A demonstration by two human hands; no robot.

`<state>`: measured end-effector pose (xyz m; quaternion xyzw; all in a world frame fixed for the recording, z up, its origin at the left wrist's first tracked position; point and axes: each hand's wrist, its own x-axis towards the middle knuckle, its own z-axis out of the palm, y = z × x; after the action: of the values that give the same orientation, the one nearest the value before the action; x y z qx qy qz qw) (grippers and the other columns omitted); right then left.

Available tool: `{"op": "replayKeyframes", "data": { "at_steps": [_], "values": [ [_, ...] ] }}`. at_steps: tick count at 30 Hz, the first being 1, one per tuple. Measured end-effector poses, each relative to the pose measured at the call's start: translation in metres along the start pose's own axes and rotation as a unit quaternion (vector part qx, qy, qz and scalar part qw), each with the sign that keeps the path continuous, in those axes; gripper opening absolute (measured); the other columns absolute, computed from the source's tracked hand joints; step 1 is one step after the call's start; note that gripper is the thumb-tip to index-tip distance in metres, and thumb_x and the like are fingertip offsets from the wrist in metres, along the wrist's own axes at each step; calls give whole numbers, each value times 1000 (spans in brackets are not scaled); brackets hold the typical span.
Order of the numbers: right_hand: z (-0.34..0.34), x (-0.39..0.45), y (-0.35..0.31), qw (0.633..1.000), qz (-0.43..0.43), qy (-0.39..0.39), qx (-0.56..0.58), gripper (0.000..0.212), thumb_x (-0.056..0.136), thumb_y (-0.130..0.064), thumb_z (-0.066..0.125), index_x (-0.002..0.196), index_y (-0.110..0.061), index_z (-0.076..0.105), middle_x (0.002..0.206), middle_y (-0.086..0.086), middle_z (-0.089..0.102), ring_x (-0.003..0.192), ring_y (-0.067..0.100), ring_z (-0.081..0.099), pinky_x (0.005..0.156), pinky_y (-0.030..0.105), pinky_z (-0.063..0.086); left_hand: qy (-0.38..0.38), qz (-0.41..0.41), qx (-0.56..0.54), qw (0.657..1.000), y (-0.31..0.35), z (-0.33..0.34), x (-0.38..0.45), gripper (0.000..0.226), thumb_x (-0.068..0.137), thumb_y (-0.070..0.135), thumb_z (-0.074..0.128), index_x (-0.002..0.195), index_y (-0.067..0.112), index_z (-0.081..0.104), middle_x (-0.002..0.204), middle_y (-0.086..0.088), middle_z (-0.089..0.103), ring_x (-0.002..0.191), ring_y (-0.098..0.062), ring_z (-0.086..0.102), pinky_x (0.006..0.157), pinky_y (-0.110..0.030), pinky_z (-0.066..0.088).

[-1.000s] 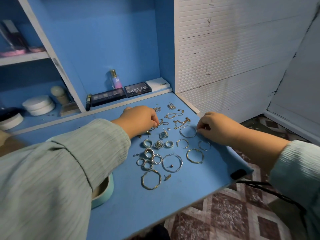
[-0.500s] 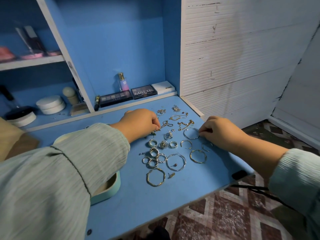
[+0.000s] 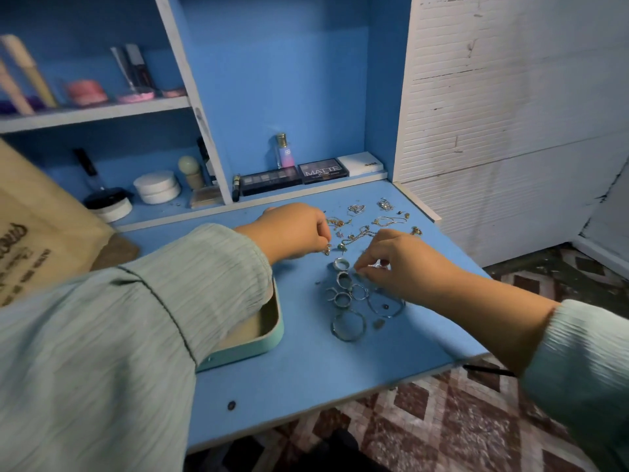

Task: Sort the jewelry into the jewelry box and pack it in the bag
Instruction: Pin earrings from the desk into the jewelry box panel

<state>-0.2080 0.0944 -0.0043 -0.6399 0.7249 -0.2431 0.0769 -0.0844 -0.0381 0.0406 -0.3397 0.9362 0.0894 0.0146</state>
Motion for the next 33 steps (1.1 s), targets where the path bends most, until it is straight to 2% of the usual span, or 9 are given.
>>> {"op": "replayKeyframes", "data": {
  "at_steps": [2, 5, 10, 15, 19, 24, 27, 33],
  "values": [
    [5, 6, -8, 1000, -11, -9, -2, 19, 86, -23, 63, 102, -19, 71, 96, -5, 44, 91, 6, 45, 77, 11, 29, -3, -5, -4, 1000, -5, -2, -3, 10, 89, 25, 57, 82, 32, 56, 90, 16, 57, 87, -9, 52, 88, -31, 44],
    [14, 14, -17, 999, -14, -32, -34, 21, 86, -30, 62, 105, -25, 70, 100, -4, 41, 105, 17, 38, 89, 20, 24, -11, -8, -4, 1000, -13, -2, -7, 11, 89, 24, 57, 84, 33, 56, 88, 16, 55, 91, -10, 52, 93, -34, 43],
    [22, 24, -31, 994, -2, -63, -95, 23, 90, -36, 55, 108, -33, 68, 101, -5, 39, 107, 24, 33, 92, 32, 35, -13, -12, -15, 1000, -24, -1, -10, 14, 89, 25, 60, 81, 35, 55, 84, 18, 52, 95, -10, 54, 96, -37, 43],
    [25, 32, -40, 985, 31, -86, -145, 20, 90, -37, 54, 104, -35, 68, 109, -3, 44, 107, 23, 31, 84, 31, 31, -16, -10, -39, 999, -29, -2, -13, 11, 88, 26, 62, 84, 35, 57, 80, 20, 52, 98, -10, 56, 98, -38, 42],
    [25, 35, -44, 984, 48, -88, -150, 18, 89, -30, 54, 98, -36, 68, 107, -4, 45, 107, 22, 32, 84, 30, 31, -11, -10, -65, 998, -33, -3, -16, 13, 87, 26, 64, 83, 36, 56, 89, 17, 59, 100, -11, 57, 98, -39, 42],
    [25, 37, -49, 980, 57, -103, -159, 16, 88, -29, 55, 96, -33, 67, 99, -6, 39, 106, 21, 31, 82, 30, 28, 6, -29, -106, 994, -37, -5, -24, 16, 87, 27, 64, 100, 34, 60, 96, 13, 60, 100, -12, 58, 96, -36, 43],
    [25, 38, -51, 977, 62, -116, -169, 19, 89, -30, 52, 98, -28, 68, 100, -5, 38, 107, 22, 32, 81, 31, 29, 7, -35, -113, 993, -39, -7, -30, 19, 87, 26, 63, 106, 32, 63, 95, 13, 60, 100, -11, 58, 96, -36, 44],
    [27, 41, -52, 975, 71, -118, -173, 18, 88, -30, 55, 97, -25, 70, 109, -3, 45, 111, 23, 32, 84, 32, 31, 11, -41, -122, 992, -42, -10, -42, 19, 86, 27, 65, 105, 31, 64, 100, 12, 63, 100, -10, 59, 95, -36, 45]
  ]
}}
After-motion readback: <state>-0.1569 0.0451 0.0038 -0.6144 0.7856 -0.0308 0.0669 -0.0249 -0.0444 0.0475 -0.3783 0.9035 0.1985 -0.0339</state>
